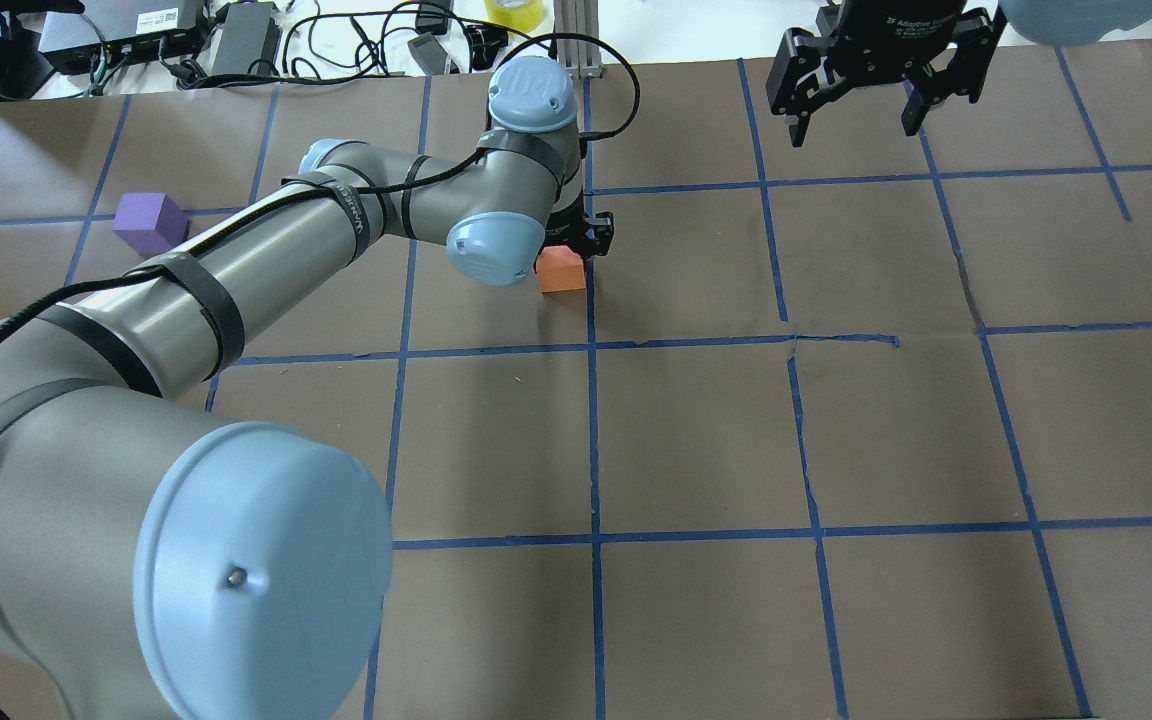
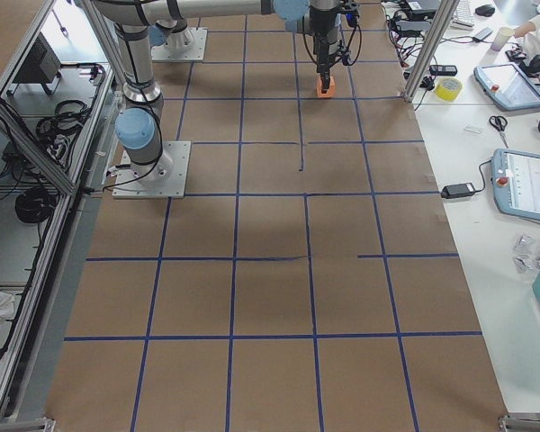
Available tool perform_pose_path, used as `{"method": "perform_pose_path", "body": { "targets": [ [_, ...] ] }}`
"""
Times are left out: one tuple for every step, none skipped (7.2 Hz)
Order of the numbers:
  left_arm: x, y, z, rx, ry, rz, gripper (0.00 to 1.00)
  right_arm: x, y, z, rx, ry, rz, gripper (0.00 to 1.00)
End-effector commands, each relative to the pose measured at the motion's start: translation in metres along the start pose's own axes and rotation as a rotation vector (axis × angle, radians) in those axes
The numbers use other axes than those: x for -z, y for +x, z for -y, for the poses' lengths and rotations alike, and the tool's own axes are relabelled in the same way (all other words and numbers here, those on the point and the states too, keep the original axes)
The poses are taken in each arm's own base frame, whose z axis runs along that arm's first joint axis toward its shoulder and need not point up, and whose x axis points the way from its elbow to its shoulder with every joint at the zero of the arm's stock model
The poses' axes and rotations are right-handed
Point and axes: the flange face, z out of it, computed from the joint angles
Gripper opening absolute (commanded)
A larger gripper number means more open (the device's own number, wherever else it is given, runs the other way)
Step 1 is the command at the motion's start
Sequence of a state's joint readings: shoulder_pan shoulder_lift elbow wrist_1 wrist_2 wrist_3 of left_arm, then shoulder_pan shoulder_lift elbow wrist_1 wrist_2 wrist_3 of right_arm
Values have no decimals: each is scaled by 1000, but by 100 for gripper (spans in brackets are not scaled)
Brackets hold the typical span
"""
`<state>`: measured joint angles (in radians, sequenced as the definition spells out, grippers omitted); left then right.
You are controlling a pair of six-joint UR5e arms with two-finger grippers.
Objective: Arrange blocks in a line
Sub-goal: 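Reach the left gripper to the orange cube and grasp it while the right arm withdraws, then carry the orange cube with the left gripper toward the purple cube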
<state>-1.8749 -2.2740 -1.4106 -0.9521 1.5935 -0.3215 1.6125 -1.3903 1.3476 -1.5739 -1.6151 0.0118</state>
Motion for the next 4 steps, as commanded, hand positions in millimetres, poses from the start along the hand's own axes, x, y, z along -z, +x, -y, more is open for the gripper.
{"method": "perform_pose_path", "body": {
  "targets": [
    [26, -1, 2, -6, 38, -6, 0, 4, 0, -2, 8, 6, -2, 100],
    [33, -9, 2, 4, 47, 3, 0, 7, 0, -4, 6, 11, 0, 100],
    [31, -46, 6, 40, 33, 21, 0, 7, 0, -4, 5, 11, -2, 100],
    [34, -115, 19, -3, 22, 28, 0, 5, 0, -3, 5, 8, -2, 100]
  ]
}}
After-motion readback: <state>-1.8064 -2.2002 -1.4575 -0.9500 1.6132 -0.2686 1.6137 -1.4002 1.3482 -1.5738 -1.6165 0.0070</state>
